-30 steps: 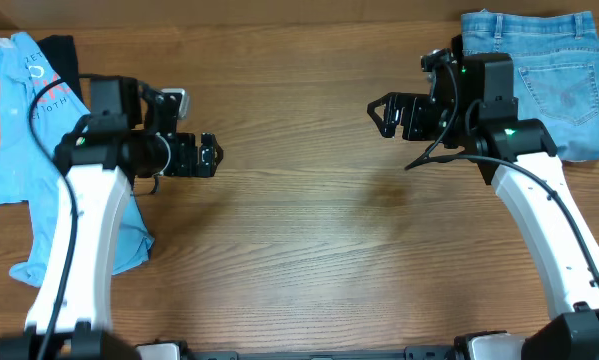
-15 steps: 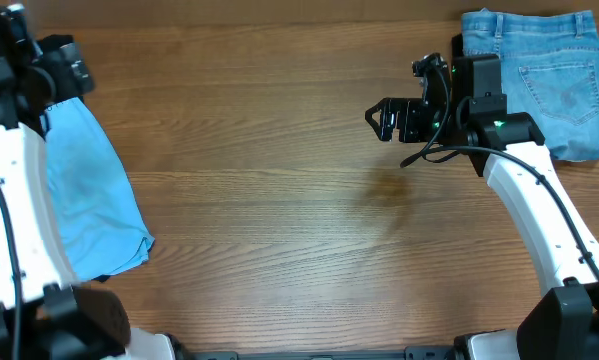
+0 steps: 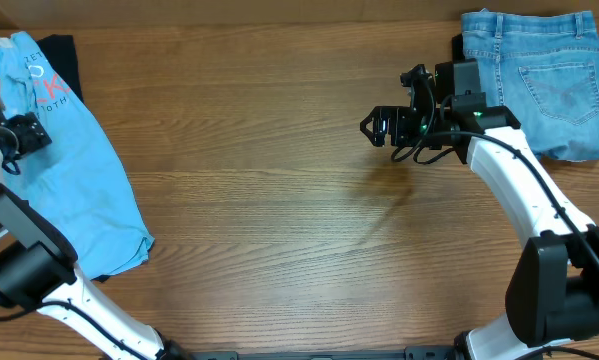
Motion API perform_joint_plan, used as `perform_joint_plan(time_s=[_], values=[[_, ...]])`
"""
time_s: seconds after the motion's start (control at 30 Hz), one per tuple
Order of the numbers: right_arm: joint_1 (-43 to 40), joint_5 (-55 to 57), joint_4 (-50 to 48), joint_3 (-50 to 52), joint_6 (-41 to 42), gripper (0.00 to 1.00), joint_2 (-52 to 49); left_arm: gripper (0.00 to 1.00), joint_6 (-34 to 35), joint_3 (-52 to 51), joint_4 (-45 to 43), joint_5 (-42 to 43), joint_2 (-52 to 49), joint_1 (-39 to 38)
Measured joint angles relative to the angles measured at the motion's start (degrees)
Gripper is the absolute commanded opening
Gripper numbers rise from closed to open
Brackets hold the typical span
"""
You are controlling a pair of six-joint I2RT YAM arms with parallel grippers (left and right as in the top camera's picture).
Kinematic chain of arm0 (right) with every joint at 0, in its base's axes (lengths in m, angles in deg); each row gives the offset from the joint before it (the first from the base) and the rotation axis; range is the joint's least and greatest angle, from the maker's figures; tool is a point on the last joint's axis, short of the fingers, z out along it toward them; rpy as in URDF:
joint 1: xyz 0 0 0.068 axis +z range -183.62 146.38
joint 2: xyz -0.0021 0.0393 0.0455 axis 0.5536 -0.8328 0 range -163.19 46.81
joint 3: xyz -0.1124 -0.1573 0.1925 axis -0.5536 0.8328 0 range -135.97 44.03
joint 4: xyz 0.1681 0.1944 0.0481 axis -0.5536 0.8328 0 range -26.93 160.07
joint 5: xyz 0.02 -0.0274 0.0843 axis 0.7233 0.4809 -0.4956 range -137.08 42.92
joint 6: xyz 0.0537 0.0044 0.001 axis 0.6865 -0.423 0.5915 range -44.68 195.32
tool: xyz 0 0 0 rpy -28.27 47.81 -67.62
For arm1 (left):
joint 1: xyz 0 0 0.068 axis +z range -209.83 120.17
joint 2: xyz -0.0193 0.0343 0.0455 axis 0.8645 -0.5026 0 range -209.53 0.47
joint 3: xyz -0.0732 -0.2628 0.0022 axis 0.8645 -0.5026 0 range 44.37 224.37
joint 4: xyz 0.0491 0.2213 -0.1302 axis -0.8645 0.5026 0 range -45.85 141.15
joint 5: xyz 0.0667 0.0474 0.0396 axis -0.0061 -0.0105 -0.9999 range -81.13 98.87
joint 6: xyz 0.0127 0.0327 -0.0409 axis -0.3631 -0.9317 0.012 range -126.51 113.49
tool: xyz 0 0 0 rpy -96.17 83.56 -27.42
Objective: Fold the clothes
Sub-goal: 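Reach the left gripper to the light-blue T-shirt and grasp it, then lift the blue T-shirt with the left gripper and drop it mid-table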
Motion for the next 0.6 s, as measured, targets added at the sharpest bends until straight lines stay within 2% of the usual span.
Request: perform_joint_plan(time_s=[0.1,0.17,0.27,0.37,0.5,0.6], values=[[0.0,0.0,-0.83,0.0,0.0,0.99,-0.37,0.82,-0.74,0.02,-1.46,1.38,-4.39,0.0],[0.0,0.02,-0.83,0.0,0.0,0.99,-0.39,0.66,-1.2,0.0,-2.05,1.6,-5.68,0.0],[0.0,0.0,-1.42,0.0,0.0,0.99,-0.39,0.35,-1.36,0.0,-3.43,1.88,-5.92,0.0],[0.0,0.02,-2.54,0.0,0.04,0.99,-0.39,0.12,-0.02,0.02,-3.76,2.47,-5.92,0.0],[0.0,0.0,-4.15,0.0,0.02,0.98,-0.39,0.05,0.9,1.68,-1.27,2.62,-5.7,-0.57],[0.0,-0.17,-5.44,0.0,0.02,0.94,-0.39,0.04,4.37,2.86,0.46,2.64,-3.3,-1.51]])
